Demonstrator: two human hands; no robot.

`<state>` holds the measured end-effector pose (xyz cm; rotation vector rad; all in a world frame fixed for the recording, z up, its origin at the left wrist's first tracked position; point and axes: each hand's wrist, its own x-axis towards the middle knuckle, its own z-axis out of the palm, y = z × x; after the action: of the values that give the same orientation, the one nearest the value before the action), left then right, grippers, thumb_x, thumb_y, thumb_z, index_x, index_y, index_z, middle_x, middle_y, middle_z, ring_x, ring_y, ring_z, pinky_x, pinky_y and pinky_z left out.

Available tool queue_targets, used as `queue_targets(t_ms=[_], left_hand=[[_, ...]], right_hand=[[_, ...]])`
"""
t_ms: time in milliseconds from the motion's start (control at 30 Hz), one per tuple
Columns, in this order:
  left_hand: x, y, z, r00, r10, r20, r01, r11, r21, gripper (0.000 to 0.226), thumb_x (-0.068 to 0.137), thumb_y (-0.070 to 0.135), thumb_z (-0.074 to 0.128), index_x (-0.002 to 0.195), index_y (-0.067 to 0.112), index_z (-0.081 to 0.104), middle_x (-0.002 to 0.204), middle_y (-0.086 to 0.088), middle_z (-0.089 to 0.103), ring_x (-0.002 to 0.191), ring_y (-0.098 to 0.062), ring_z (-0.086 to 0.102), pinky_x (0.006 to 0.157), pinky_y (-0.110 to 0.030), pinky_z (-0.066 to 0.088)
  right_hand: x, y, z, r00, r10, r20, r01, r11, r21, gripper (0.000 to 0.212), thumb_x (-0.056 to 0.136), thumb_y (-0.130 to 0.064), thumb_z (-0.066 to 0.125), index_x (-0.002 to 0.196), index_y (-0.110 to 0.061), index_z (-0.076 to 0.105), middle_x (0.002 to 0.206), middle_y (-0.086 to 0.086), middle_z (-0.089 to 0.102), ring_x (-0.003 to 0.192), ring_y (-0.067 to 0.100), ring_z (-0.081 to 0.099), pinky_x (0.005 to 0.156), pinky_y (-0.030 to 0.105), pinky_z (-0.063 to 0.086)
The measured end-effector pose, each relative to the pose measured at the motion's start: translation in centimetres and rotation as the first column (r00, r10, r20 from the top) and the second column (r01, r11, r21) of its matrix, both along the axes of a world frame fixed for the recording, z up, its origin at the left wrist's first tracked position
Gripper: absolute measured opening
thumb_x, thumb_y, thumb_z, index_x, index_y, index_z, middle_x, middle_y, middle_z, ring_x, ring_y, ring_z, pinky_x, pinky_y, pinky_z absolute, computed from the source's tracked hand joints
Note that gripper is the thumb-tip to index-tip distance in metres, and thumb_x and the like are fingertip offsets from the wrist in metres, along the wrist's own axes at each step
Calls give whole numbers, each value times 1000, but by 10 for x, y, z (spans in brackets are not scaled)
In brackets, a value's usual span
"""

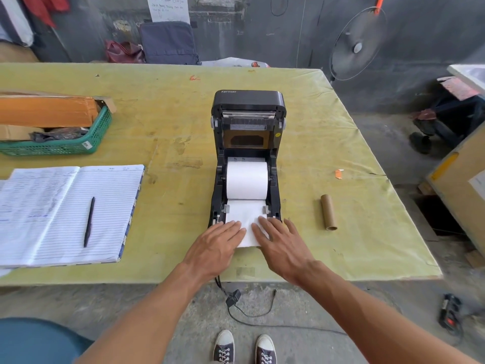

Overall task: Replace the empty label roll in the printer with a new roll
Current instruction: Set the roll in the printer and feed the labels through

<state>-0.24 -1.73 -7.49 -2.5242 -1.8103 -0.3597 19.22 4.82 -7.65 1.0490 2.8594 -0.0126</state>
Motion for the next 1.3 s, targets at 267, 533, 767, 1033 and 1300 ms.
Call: queue_targets(t_ms=[267, 533, 767, 1033, 1300], left_hand=[[-5, -4, -10, 995, 67, -79, -73, 994, -81, 79, 81, -13, 55, 149, 16, 28, 158, -8, 24, 146, -20, 26, 121, -37, 14], [-12, -2, -14, 990, 26, -137, -49, 986, -162, 73, 92, 2, 53, 154, 14, 15, 163, -11, 10, 150, -21, 9, 123, -35, 5], [-11, -11, -15, 996, 14, -84, -30, 982, -189, 65, 93, -2, 42, 153, 10, 19, 162, -13, 15, 149, -22, 14, 122, -35, 14], [-15, -12, 8, 1000, 16, -1, -15, 937, -350, 68, 84, 14, 39, 152, 11, 29, 160, -10, 24, 148, -18, 20, 120, -35, 23], [-17, 15, 33, 971, 179, 156, -128, 949, -289, 42, 91, 18, 45, 51, 14, 37, 47, 4, 44, 41, -12, 28, 45, -29, 28]], right_hand=[[15, -14, -5, 999, 46, -15, -47, 997, -54, 56, 104, -21, 36, 157, -12, 20, 165, 15, 16, 151, 31, 17, 120, 56, 16], [12, -20, 1, 999, -30, 36, 32, 996, -83, 57, 105, -25, 37, 157, -14, 16, 167, 10, 9, 152, 27, 10, 119, 55, 16], [9, -23, 16, 993, -42, 114, 57, 989, -135, 58, 107, -41, 30, 158, -19, 16, 168, 7, 5, 152, 25, 10, 120, 57, 17], [12, -14, 36, 982, -182, -58, 144, 907, -396, 63, 87, -26, 38, 149, -13, 42, 158, 8, 37, 145, 26, 35, 117, 48, 33], [-13, 13, 30, 957, -271, -103, 243, 944, -224, 23, 96, -12, 50, 100, -8, 72, 104, 9, 71, 89, 33, 65, 75, 43, 56]])
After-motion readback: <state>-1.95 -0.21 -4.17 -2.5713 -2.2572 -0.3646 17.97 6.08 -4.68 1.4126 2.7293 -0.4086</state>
